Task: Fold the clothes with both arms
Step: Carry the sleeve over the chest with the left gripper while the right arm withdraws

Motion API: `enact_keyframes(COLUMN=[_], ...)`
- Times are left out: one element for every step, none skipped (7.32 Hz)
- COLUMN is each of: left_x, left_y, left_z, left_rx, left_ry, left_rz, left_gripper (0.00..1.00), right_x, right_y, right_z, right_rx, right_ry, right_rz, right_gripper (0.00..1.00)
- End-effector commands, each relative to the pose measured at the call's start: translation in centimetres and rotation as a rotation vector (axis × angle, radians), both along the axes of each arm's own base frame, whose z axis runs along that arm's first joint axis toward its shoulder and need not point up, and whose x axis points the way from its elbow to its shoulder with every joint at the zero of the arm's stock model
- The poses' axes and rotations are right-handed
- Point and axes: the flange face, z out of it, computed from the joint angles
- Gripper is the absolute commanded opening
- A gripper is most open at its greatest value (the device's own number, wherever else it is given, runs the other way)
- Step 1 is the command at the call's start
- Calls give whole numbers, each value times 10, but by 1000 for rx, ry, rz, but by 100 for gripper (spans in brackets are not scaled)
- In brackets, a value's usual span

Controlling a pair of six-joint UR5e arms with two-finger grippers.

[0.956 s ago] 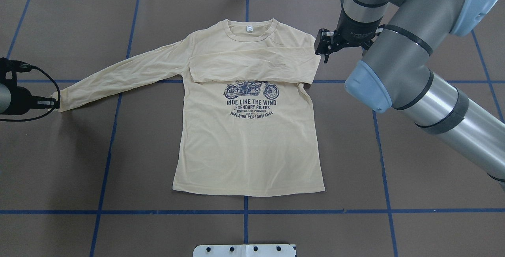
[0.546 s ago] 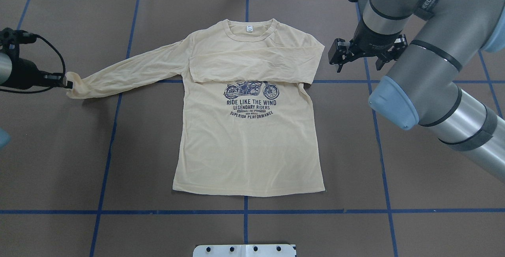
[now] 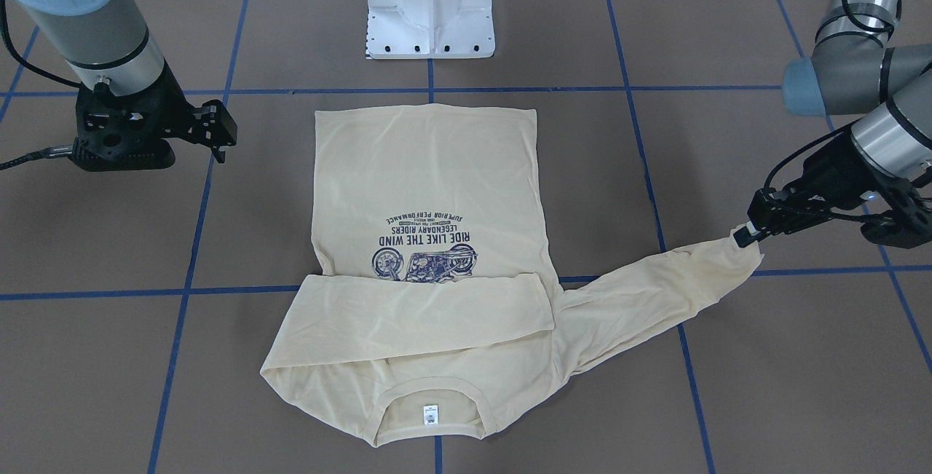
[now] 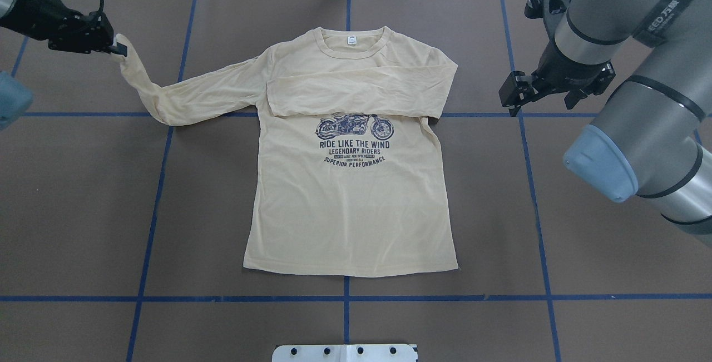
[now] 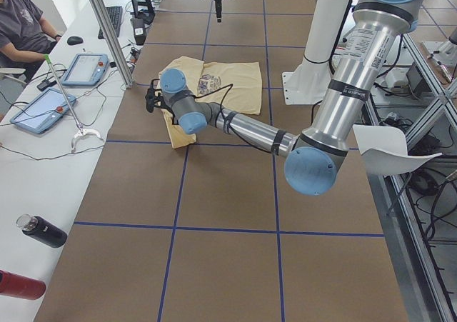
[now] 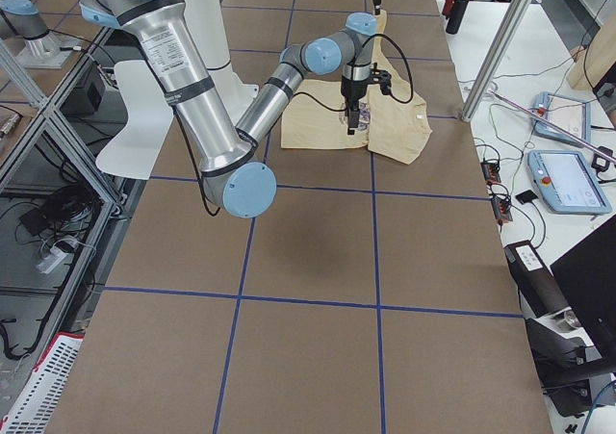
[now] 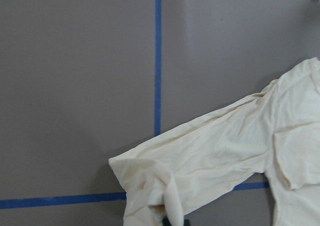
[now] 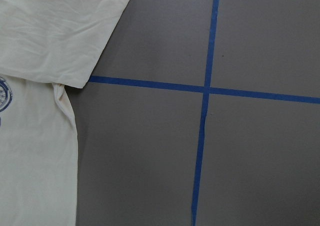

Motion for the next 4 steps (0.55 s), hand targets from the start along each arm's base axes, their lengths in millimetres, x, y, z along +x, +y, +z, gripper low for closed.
enact_keyframes(left_x=[10,14,19,48], left_y=[-17,-23,-26,-21], left_z=[-91,-135,-189,-242], left_rx=[-125,-165,-209,-260], left_ry=[111,157,213,260], left_rz=[-36,-58,-75,-55], left_gripper=[0,0,0,0], right_x=[10,10,14,14], right_y=[3,3,3,4], right_z=[14,14,12,9], right_rx=[5,5,10,6], right_ry=[9,9,3,-7], right_rz=[-15,-15,-9,-14], right_gripper=[100,100,100,100])
